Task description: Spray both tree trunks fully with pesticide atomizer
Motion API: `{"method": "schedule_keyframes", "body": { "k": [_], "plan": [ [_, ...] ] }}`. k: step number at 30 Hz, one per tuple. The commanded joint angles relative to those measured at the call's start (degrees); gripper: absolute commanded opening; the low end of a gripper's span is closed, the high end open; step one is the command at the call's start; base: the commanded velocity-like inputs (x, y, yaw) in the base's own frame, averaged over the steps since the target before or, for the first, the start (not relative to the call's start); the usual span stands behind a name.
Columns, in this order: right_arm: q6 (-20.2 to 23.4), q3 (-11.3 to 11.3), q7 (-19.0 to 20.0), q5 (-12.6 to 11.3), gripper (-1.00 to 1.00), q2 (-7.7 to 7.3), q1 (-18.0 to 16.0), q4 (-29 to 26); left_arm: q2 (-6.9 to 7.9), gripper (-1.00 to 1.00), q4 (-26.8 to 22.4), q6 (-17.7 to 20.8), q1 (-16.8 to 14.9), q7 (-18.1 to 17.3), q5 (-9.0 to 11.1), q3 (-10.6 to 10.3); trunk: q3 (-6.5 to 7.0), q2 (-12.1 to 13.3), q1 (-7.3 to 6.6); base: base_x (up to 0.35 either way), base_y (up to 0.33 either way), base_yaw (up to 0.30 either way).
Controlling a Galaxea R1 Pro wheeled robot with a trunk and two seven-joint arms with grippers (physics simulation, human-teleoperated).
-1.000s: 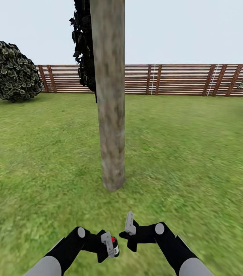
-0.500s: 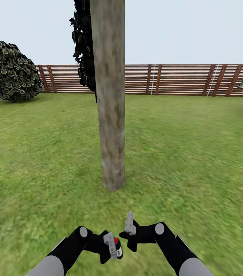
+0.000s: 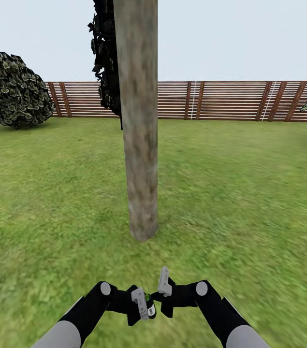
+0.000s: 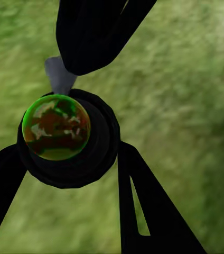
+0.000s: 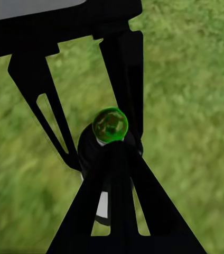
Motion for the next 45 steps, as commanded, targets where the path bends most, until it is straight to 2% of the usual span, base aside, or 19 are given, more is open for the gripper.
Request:
{"method": "schedule_keyframes", "body": {
  "k": [1, 10, 16, 20, 22, 26, 27, 31, 34, 35, 36, 37, 39, 41, 42, 44, 45],
  "plan": [
    [-0.35, -0.06, 0.05, 0.56, -1.0, 0.02, -0.02, -0.07, -0.02, -1.0, -0.08, -0.49, -0.02, -0.08, -0.55, 0.07, -0.05, -0.02, -0.01, 0.0, 0.0, 0.0],
    [-0.35, -0.06, 0.05, 0.57, -1.0, 0.02, -0.03, -0.07, 0.01, -1.0, -0.01, -0.48, 0.01, -0.18, -0.55, 0.08, -0.05, -0.02, -0.01, 0.0, 0.0, 0.0],
    [-0.35, -0.06, 0.05, 0.57, -1.0, 0.02, -0.02, -0.07, 1.21, -1.0, 0.62, -0.61, 0.49, 0.08, -1.04, -0.04, -0.05, -0.02, -0.01, 0.0, 0.0, 0.0],
    [-0.35, -0.06, 0.05, 0.57, -1.0, 0.02, -0.02, -0.07, 4.1, -1.0, 0.72, -0.51, 0.79, 0.29, -1.42, -0.19, -0.05, -0.02, -0.01, 0.0, 0.0, 0.0],
    [-0.35, -0.06, 0.05, 0.57, -1.0, 0.02, -0.02, -0.07, 6.62, -1.0, 0.8, -0.53, 0.78, 0.33, -1.49, -0.26, -0.05, -0.02, -0.01, 0.0, 0.0, 0.0],
    [-0.35, -0.06, 0.05, 0.57, -1.0, -0.03, -0.02, 0.0, 10.64, -1.0, 0.87, -0.92, 0.82, 0.38, -1.43, -0.19, -0.05, -0.02, -0.01, 0.0, 0.0, 0.0],
    [-0.35, -0.08, 0.05, 0.57, 1.0, -0.05, -0.02, 0.01, 11.96, -1.0, 0.87, -1.01, 0.86, 0.41, -1.39, -0.14, -0.05, -0.02, -0.01, 0.0, 0.0, 0.0],
    [-0.39, -0.21, -0.17, 0.61, 1.0, -0.24, -0.02, 0.13, 15.58, -1.0, 0.94, -1.11, 0.94, 0.4, -1.4, -0.14, -0.05, -0.02, -0.01, 0.0, 0.0, 0.0],
    [-0.48, -0.39, -0.74, 0.65, 1.0, -0.7, -0.02, 0.21, 17.21, -1.0, 0.95, -0.74, 0.98, 0.62, -1.41, -0.07, -0.05, -0.02, -0.01, 0.0, 0.0, 0.0],
    [-0.5, -0.43, -1.37, 0.65, 1.0, -1.26, 0.0, 0.37, 17.46, -1.0, 0.97, -0.57, 0.97, 0.99, -1.3, 0.1, -0.05, -0.02, -0.01, 0.0, 0.0, 0.0],
    [-0.57, -0.47, -4.22, 0.57, 1.0, -3.13, 0.07, 2.01, 17.71, -1.0, 1.02, -0.33, 0.96, 3.46, -1.03, 1.51, -0.05, -0.02, -0.01, 0.0, 0.0, 0.0],
    [-0.59, -0.5, -6.5, 0.47, 1.0, -4.06, 0.1, 3.6, 17.66, -1.0, 1.03, -0.24, 0.97, 5.5, -0.92, 3.03, -0.05, -0.02, -0.01, 0.0, 0.0, 0.0],
    [-0.62, -0.61, -12.58, 0.22, 1.0, -5.64, 0.13, 8.34, 17.28, -1.0, 1.1, 0.12, 0.97, 10.34, -0.68, 7.65, -0.05, -0.02, -0.01, 0.0, 0.0, 0.0],
    [-0.69, -0.9, -20.56, -0.56, 1.0, -6.79, 0.15, 14.61, 16.59, -1.0, 2.12, 1.16, 0.96, 14.21, -0.46, 12.69, -0.05, -0.02, -0.01, 0.0, 0.0, 0.0],
    [-0.73, -1.46, -25.21, -1.54, 1.0, -7.09, 0.15, 17.85, 15.95, -1.0, 3.19, 1.83, 0.95, 15.39, -0.33, 15.08, -0.05, -0.02, -0.01, 0.0, 0.0, 0.0],
    [-1.36, -4.69, -39.68, -6.7, 1.0, -7.54, 0.16, 26.89, 13.4, -1.0, 6.29, 3.27, 0.95, 17.02, 0.02, 20.99, -0.05, -0.02, -0.01, 0.0, 0.0, 0.0],
    [-2.17, -5.55, -44.04, -8.78, 1.0, -7.61, 0.16, 29.22, 12.6, -1.0, 6.81, 3.52, 0.95, 17.27, 0.06, 22.44, -0.05, -0.02, -0.01, 0.0, 0.0, 0.0]
  ]
}}
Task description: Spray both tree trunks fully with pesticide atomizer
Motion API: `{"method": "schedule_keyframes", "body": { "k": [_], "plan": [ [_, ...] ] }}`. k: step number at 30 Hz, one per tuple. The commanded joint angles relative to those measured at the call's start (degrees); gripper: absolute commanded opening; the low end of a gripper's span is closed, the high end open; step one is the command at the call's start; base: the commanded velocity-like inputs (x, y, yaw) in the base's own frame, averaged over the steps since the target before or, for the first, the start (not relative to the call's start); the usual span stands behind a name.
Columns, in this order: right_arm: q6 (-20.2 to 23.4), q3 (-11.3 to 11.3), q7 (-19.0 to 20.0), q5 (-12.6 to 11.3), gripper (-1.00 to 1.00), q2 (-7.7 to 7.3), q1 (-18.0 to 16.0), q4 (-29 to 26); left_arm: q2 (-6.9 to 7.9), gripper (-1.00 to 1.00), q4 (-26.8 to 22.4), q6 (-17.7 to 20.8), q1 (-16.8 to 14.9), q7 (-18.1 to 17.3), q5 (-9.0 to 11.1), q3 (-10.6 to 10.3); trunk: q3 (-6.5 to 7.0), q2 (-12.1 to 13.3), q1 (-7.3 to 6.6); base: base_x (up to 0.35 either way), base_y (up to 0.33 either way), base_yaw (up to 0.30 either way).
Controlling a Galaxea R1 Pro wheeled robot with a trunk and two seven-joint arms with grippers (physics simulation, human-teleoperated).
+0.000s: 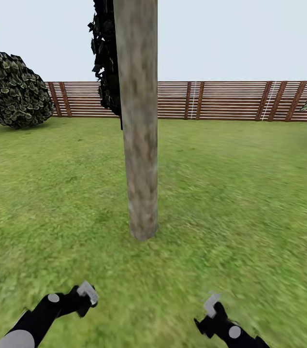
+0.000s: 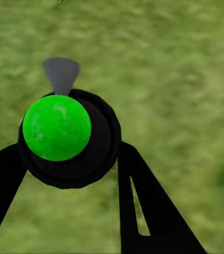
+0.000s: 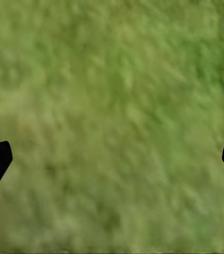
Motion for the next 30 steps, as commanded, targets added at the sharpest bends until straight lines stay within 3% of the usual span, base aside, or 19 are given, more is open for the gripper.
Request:
{"method": "schedule_keyframes", "body": {
  "k": [1, 4, 7, 8, 12, 15, 19, 23, 27, 30],
  "plan": [
    [-1.39, -0.16, -3.92, -2.43, 1.0, -0.08, -0.04, 1.77, -0.8, -1.0, 0.29, 0.16, -0.05, -0.03, -0.46, 1.86, -0.04, -0.02, -0.01, 0.0, 0.0, 0.0],
    [-6.45, -0.99, -12.48, -8.21, 1.0, -0.24, 0.02, 4.19, -2.96, -1.0, 0.64, 3.0, -0.06, 1.22, -0.28, 4.87, -0.04, -0.02, -0.01, 0.0, 0.0, 0.0],
    [-9.26, -1.16, -16.37, -12.79, 1.0, -1.08, 0.08, 4.9, -4.64, -1.0, 0.04, 9.07, -0.27, 2.65, -0.28, 6.42, -0.04, -0.02, -0.01, 0.0, 0.0, 0.0],
    [-9.92, -1.18, -17.17, -14.36, 1.0, -1.47, 0.22, 5.1, -5.09, -1.0, -0.42, 12.69, -0.65, 3.87, -0.28, 6.8, -0.04, -0.02, -0.01, 0.0, 0.0, 0.0],
    [-10.32, -1.2, -17.65, -15.38, 1.0, -1.69, 0.38, 5.22, -6.33, -1.0, -3.47, 17.86, -1.05, 5.73, 0.15, 7.05, -0.04, -0.02, -0.01, 0.0, 0.0, 0.0],
    [-10.36, -1.2, -17.82, -15.51, 1.0, -1.66, 0.39, 5.25, -7.9, -1.0, -6.04, 18.59, -1.12, 5.79, 0.37, 6.88, -0.04, -0.02, -0.01, 0.151, 0.0, 0.0],
    [-10.44, -2.6, -18.09, -16.39, 1.0, -1.66, 0.4, 5.56, -11.59, -1.0, -8.99, 19.07, -1.54, 6.28, 0.44, 6.74, -0.04, -0.02, -0.01, 0.302, -0.014, 0.0],
    [-10.46, -4.74, -18.12, -19.2, 1.0, -1.72, 0.41, 5.67, -12.32, -1.0, -10.96, 20.6, -1.77, 6.28, 1.32, 6.9, -0.04, -0.02, -0.01, 0.302, -0.121, 0.0],
    [-10.46, -5.2, -18.11, -22.69, 1.0, -2.66, 0.42, 5.68, -12.15, -1.0, -13.22, 21.48, -1.8, 6.34, 4.28, 6.97, -0.04, -0.02, -0.01, 0.286, -0.178, 0.0],
    [-10.46, -5.24, -18.05, -23.21, 1.0, -2.83, 0.59, 5.7, -12.15, -1.0, -13.92, 23.18, -1.67, 6.34, 4.88, 6.92, -0.04, -0.02, -0.01, 0.283, -0.2, 0.0]
  ]
}}
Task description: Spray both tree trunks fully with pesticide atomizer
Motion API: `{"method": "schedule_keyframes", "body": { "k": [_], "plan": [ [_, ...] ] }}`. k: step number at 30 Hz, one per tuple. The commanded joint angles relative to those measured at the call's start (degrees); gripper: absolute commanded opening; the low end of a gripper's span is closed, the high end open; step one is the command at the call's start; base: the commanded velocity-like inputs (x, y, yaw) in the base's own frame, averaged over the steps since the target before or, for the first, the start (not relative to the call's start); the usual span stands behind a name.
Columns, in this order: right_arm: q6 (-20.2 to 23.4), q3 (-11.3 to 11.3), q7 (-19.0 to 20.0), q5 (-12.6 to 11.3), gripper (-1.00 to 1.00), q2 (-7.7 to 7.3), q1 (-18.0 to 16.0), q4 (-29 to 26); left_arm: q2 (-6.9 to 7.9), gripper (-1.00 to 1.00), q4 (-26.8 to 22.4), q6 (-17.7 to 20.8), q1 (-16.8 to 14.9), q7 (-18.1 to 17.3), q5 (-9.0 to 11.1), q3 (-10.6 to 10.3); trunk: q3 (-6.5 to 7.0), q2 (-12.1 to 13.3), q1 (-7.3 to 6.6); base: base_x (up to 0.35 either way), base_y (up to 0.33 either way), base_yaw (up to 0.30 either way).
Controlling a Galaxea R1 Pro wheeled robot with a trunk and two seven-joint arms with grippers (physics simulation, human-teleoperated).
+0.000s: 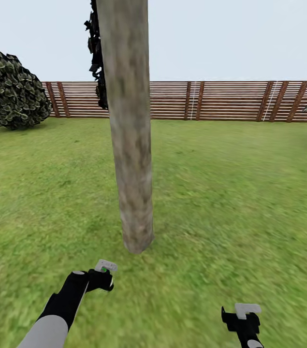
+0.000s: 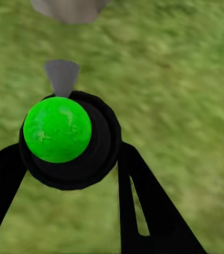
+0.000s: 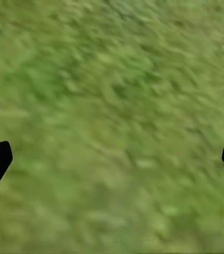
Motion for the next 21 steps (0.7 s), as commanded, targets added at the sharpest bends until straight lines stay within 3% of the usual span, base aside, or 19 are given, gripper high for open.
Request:
{"method": "schedule_keyframes", "body": {
  "k": [1, 5, 6, 9, 14, 19, 20, 21],
  "plan": [
    [-0.11, -0.04, -0.22, 0.3, 1.0, -0.02, 0.17, 0.05, -0.09, -1.0, -0.28, 0.91, -0.06, -0.53, -0.3, 0.44, -0.06, -0.02, 0.02, 0.284, -0.201, 0.0],
    [-0.11, -0.02, -0.22, 0.29, 1.0, -0.04, 0.29, 0.04, -0.21, -1.0, -0.39, 1.29, -0.03, -0.53, -0.22, 0.45, -0.06, -0.02, 0.02, 0.284, -0.201, 0.0],
    [-0.02, 0.01, -0.22, 0.29, 1.0, 0.05, 0.31, 0.04, -0.29, -1.0, -5.26, 1.45, 0.62, -0.57, -0.03, 0.63, -0.06, -0.02, 0.02, 0.241, 0.0, 0.0],
    [-0.02, 0.01, -0.22, 0.29, 1.0, 0.05, 0.31, 0.05, -0.24, -1.0, -5.29, 1.45, 0.62, -0.6, -0.03, 0.69, -0.06, -0.02, 0.02, 0.242, 0.0, 0.0],
    [-0.02, 0.01, -0.22, 0.29, 1.0, 0.05, 0.31, 0.08, -0.23, -1.0, -5.29, 1.45, 0.62, -0.6, -0.03, 0.7, -0.03, -0.02, 0.02, 0.034, 0.0, -0.026],
    [-0.02, 0.01, -0.22, 0.29, 1.0, 0.05, 0.31, 0.05, -0.24, -1.0, -6.5, 1.87, 0.55, -0.63, -0.03, 0.7, 0.18, -0.02, 0.02, 0.001, 0.0, -0.2],
    [-0.02, 0.01, -0.22, 0.29, 1.0, 0.06, 0.31, 0.05, -0.21, -1.0, -7.04, 2.54, 0.54, -0.66, -0.03, 0.66, 0.22, -0.02, 0.02, 0.0, 0.0, -0.224],
    [-0.02, 0.01, -0.1, 0.29, 1.0, 0.12, 0.31, 0.04, 0.02, -1.0, -8.65, 6.35, 0.19, -0.97, 0.13, 0.5, 0.26, -0.02, 0.02, 0.0, 0.0, -0.157]
  ]
}}
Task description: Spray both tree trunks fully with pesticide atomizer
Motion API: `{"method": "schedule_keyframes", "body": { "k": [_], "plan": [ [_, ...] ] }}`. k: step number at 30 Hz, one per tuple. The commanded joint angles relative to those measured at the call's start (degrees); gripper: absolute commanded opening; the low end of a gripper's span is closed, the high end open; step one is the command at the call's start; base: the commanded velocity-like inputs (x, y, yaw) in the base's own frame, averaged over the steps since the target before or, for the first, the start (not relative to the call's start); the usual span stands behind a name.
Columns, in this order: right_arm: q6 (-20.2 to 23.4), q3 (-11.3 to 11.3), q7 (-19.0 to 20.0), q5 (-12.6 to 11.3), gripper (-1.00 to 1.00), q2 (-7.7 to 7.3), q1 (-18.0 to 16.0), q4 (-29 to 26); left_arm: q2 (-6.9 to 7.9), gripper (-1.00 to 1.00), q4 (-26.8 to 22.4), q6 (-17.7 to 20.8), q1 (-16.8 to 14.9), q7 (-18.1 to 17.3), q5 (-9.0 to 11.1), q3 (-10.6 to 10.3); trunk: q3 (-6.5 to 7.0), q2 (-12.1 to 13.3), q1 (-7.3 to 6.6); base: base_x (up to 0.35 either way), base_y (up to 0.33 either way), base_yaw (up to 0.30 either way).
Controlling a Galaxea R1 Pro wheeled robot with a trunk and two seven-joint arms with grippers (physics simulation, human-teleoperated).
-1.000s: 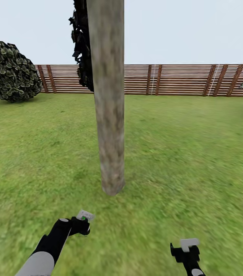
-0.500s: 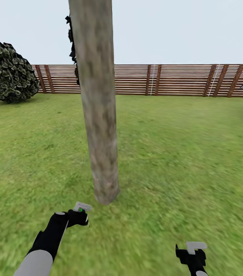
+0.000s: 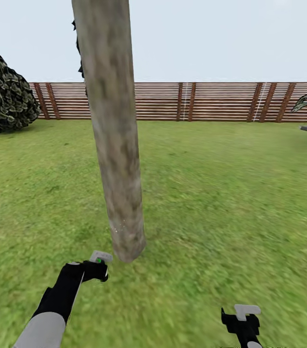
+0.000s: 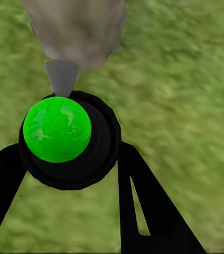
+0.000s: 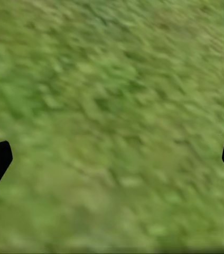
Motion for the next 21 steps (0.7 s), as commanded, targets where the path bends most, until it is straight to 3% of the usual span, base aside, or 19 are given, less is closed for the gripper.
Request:
{"method": "schedule_keyframes", "body": {
  "k": [1, 3, 5, 8, 12, 16, 19, 20, 21],
  "plan": [
    [-0.12, -0.05, -0.18, 0.39, 1.0, 0.09, -0.05, 0.03, 0.09, -1.0, -1.4, 2.85, -0.26, -0.74, -0.09, 0.21, -0.04, -0.02, -0.01, 0.0, 0.0, -0.08],
    [-0.12, 0.04, -0.07, 0.48, 1.0, 0.17, -0.05, 0.02, 0.32, -1.0, -4.23, 5.83, -0.43, -1.35, 0.53, 0.0, -0.02, -0.02, -0.01, 0.0, 0.0, -0.031],
    [-0.12, 0.08, 0.06, 0.52, 1.0, 0.19, -0.05, 0.0, 1.53, -1.0, -8.3, 11.86, -0.49, -3.71, 0.7, -0.24, -0.02, -0.02, -0.01, 0.0, 0.0, -0.005],
    [-0.12, 0.08, 0.07, 0.52, 1.0, 0.13, -0.05, 0.02, 2.34, -1.0, -10.19, 14.18, -0.46, -5.45, 0.52, -1.03, -0.02, -0.02, -0.01, -0.028, 0.005, -0.001],
    [-0.12, 0.09, 0.07, 0.52, 1.0, 0.11, -0.05, 0.06, 1.87, -1.0, -10.84, 15.96, -1.8, -5.91, 0.67, -3.27, -0.02, -0.02, -0.01, -0.235, 0.042, 0.0],
    [-0.12, 0.09, 0.07, 0.52, 1.0, 0.11, -0.05, 0.07, 1.29, -1.0, -10.87, 21.03, -6.47, -5.98, 0.73, -4.1, -0.02, -0.02, -0.01, -0.047, 0.006, 0.0],
    [-0.12, 0.09, 0.07, 0.52, 1.0, 0.11, -0.05, 0.07, 3.02, -1.0, -10.72, 22.54, -9.41, -6.05, 0.49, -4.61, -0.02, -0.02, -0.01, -0.004, 0.001, 0.0],
    [-0.12, 0.09, 0.07, 0.52, 1.0, 0.11, -0.05, 0.02, 5.28, -1.0, -10.33, 22.86, -10.01, -6.1, 0.74, -4.77, -0.02, -0.02, -0.01, 0.0, 0.0, 0.0],
    [-0.12, 0.09, 0.07, 0.52, 1.0, 0.11, -0.05, 0.0, 5.93, -1.0, -10.14, 22.95, -10.05, -6.12, 0.83, -4.87, -0.02, -0.02, -0.01, 0.0, 0.0, -0.007]
  ]
}}
